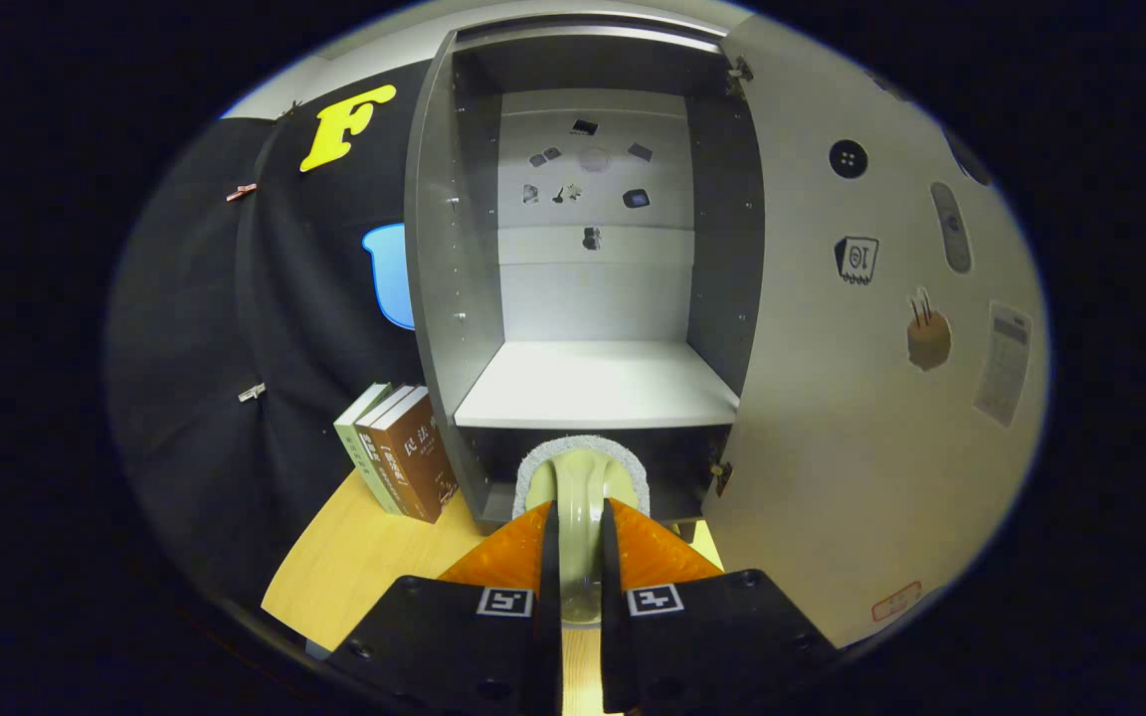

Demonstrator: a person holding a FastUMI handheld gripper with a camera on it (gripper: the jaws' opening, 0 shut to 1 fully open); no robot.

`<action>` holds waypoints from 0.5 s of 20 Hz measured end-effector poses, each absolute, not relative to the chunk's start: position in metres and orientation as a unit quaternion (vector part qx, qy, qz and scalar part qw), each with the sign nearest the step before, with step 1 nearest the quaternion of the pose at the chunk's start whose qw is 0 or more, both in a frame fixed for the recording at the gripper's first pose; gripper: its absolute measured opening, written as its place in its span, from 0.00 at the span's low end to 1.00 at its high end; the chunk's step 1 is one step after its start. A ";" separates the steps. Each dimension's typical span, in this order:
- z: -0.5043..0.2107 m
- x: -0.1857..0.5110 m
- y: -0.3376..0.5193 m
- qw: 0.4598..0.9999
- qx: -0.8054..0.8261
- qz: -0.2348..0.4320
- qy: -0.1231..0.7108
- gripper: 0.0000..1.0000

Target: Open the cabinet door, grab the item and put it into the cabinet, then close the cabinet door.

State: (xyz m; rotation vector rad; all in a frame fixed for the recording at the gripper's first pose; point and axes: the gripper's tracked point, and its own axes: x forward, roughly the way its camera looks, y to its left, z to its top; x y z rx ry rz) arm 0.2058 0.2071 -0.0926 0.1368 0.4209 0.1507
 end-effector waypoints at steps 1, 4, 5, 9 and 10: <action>-0.088 0.214 0.209 0.974 0.067 0.074 0.205 0.20; -0.078 0.244 0.207 0.976 0.063 0.066 0.195 0.20; -0.075 0.254 0.208 0.977 0.066 0.063 0.193 0.20; -0.072 0.299 0.208 0.978 0.073 0.058 0.188 0.19; -0.074 0.309 0.207 0.978 0.074 0.057 0.188 0.19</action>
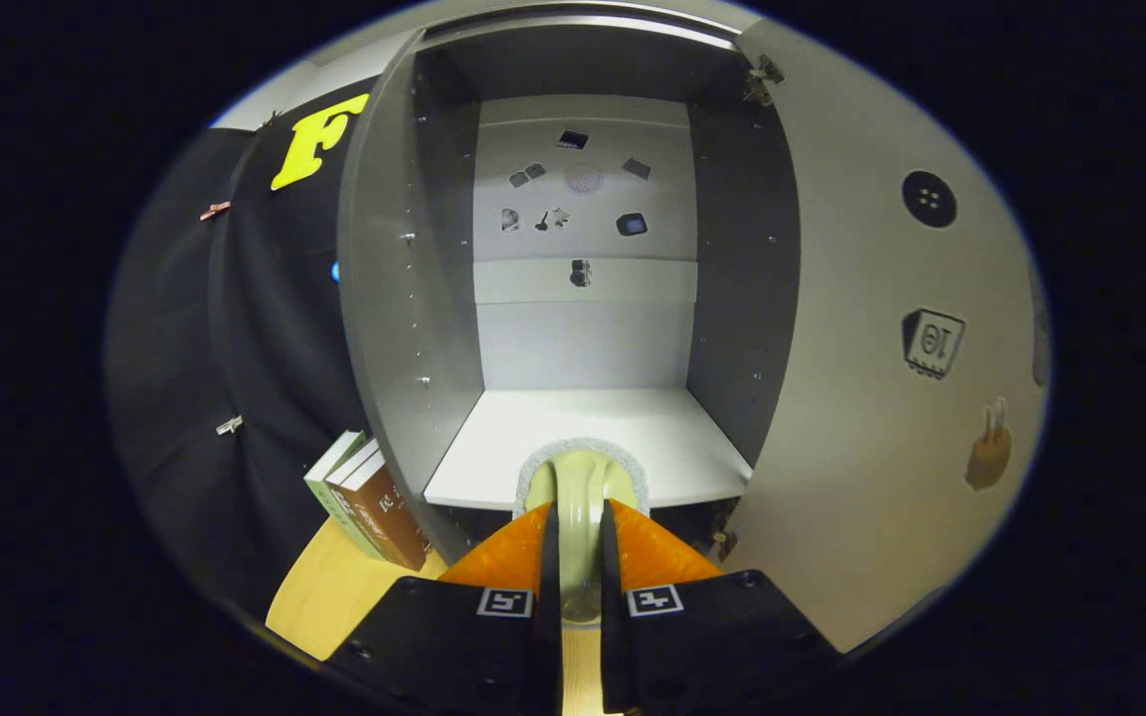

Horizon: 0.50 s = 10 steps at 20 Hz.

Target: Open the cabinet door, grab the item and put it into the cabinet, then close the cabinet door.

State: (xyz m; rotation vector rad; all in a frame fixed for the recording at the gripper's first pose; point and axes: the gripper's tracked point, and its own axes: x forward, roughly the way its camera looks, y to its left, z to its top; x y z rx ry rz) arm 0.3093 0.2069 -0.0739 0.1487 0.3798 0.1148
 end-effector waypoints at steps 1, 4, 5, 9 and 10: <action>-0.077 0.320 0.207 0.977 0.074 0.056 0.191 0.19; -0.088 0.351 0.207 0.975 0.081 0.055 0.198 0.20; -0.090 0.361 0.207 0.975 0.085 0.055 0.199 0.20; -0.084 0.403 0.204 0.977 0.105 0.056 0.178 0.19; -0.085 0.413 0.204 0.976 0.108 0.057 0.180 0.19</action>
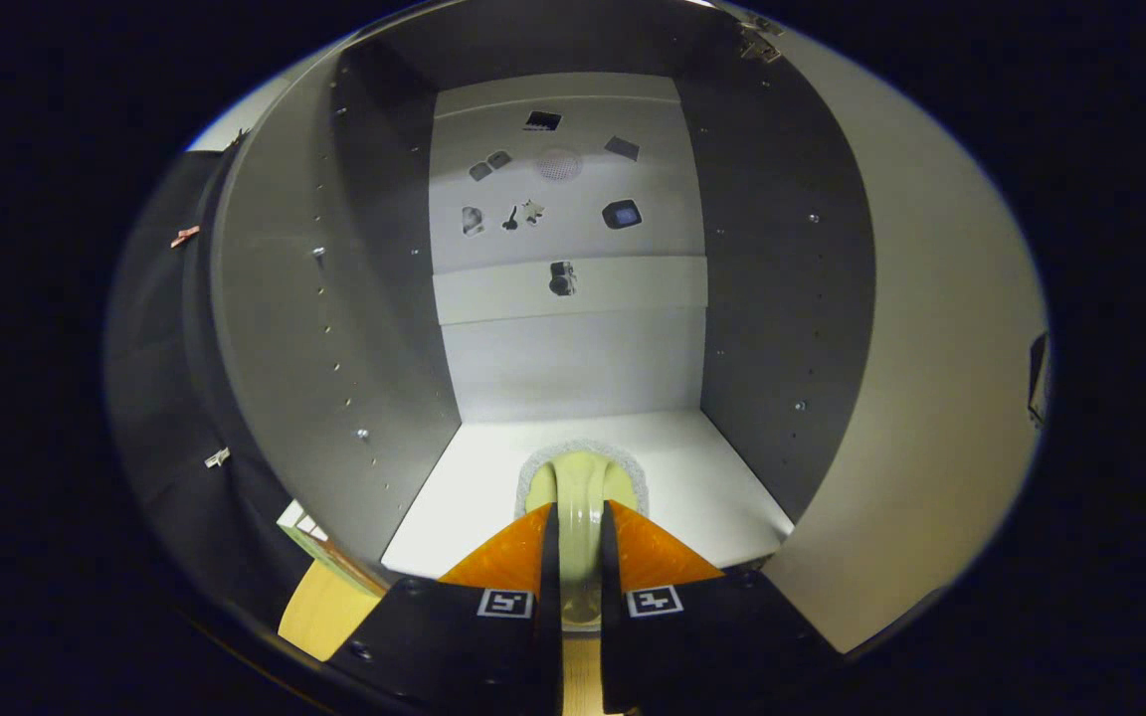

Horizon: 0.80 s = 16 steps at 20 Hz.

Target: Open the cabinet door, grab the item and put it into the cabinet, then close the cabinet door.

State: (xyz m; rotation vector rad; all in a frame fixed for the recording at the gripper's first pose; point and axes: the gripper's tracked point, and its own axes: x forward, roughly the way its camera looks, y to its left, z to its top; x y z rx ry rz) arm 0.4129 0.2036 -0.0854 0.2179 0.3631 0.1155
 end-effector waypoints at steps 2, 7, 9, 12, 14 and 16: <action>-0.086 0.431 0.204 0.975 0.116 0.060 0.182 0.19; -0.109 0.469 0.209 0.972 0.108 0.056 0.200 0.19; -0.123 0.481 0.208 0.970 0.103 0.046 0.215 0.19; -0.127 0.498 0.205 0.970 0.115 0.030 0.213 0.19; -0.130 0.504 0.205 0.967 0.124 0.024 0.220 0.21; -0.133 0.504 0.210 0.965 0.127 0.028 0.226 0.25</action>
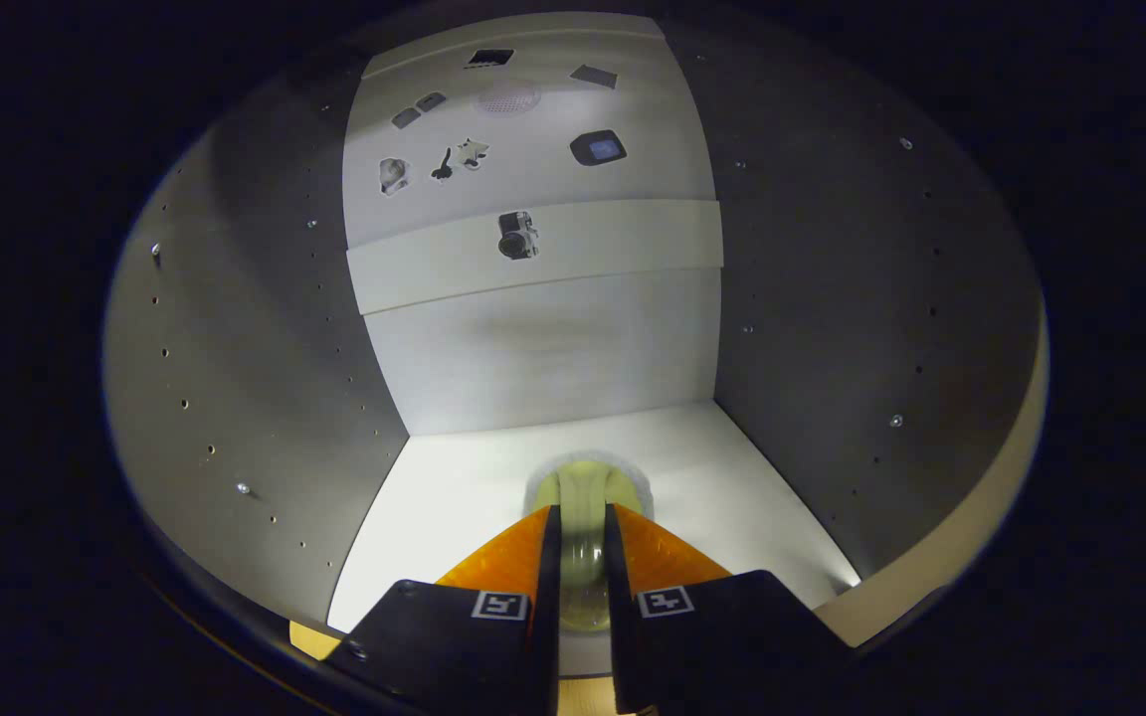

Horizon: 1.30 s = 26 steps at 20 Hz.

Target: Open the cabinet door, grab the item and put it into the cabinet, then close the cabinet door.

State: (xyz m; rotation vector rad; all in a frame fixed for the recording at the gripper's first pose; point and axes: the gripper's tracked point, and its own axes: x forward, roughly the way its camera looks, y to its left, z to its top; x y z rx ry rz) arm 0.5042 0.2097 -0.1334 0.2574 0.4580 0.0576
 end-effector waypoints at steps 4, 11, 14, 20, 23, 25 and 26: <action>-0.134 0.500 0.212 0.966 0.114 0.034 0.229 0.64; -0.075 0.464 0.203 0.982 0.112 0.032 0.151 0.96; -0.042 0.429 0.191 0.989 0.098 0.026 0.105 0.96; 0.014 0.339 0.172 0.996 0.089 0.013 0.027 0.96; 0.031 0.294 0.160 0.998 0.066 0.000 -0.001 0.96; 0.035 0.265 0.151 0.998 0.053 -0.012 -0.010 0.97; 0.038 0.249 0.145 0.999 0.050 -0.018 -0.015 0.98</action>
